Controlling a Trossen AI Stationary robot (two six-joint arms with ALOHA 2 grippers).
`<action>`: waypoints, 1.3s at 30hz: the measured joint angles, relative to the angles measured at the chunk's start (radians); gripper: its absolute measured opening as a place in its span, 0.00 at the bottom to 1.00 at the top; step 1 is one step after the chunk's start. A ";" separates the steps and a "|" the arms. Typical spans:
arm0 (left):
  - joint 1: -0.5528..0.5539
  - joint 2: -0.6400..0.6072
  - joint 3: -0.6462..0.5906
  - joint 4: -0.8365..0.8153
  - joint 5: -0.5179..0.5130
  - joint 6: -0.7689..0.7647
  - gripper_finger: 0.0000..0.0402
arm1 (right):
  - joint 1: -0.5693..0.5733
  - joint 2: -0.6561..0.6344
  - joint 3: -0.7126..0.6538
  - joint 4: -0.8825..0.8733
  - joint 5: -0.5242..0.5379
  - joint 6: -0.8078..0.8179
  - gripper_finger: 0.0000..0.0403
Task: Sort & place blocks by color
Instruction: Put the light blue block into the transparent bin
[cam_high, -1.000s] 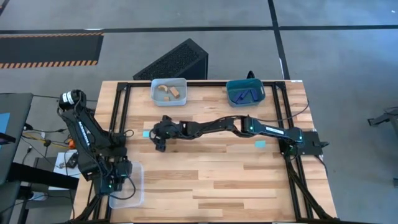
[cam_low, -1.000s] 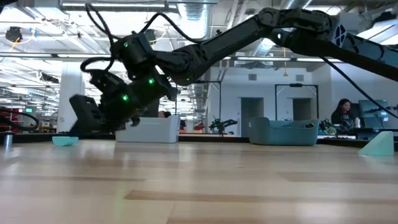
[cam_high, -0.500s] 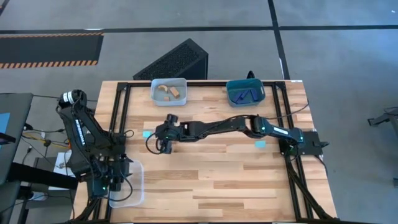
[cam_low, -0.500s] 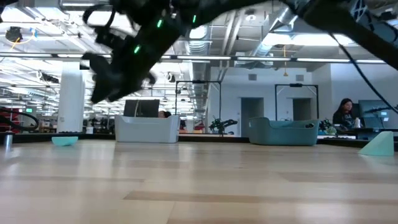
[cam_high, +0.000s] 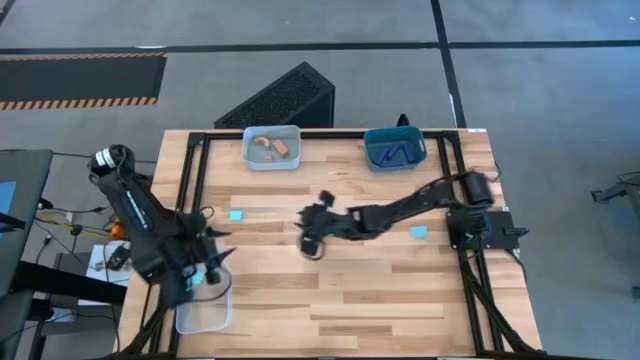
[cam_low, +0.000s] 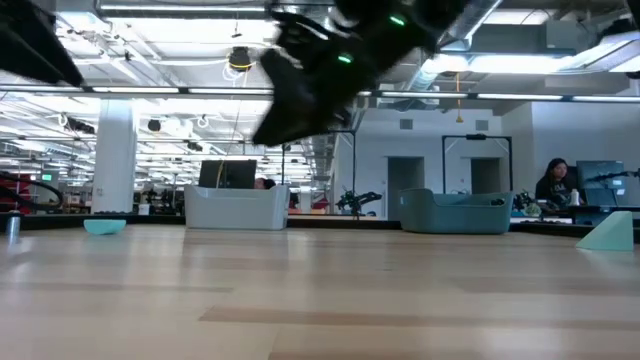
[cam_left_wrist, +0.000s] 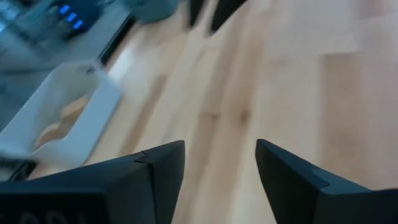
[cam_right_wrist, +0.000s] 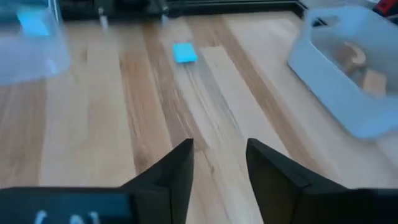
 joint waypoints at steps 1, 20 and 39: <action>0.039 -0.008 -0.013 0.001 0.010 0.010 0.45 | 0.000 -0.035 -0.071 0.061 -0.001 0.029 0.41; 0.961 -0.240 -0.241 0.610 0.539 0.857 0.60 | 0.149 -0.576 -0.503 0.375 0.022 0.061 0.51; 1.171 -0.138 -0.300 0.497 0.579 0.440 0.70 | 0.249 -0.588 -0.504 0.332 0.161 0.130 0.50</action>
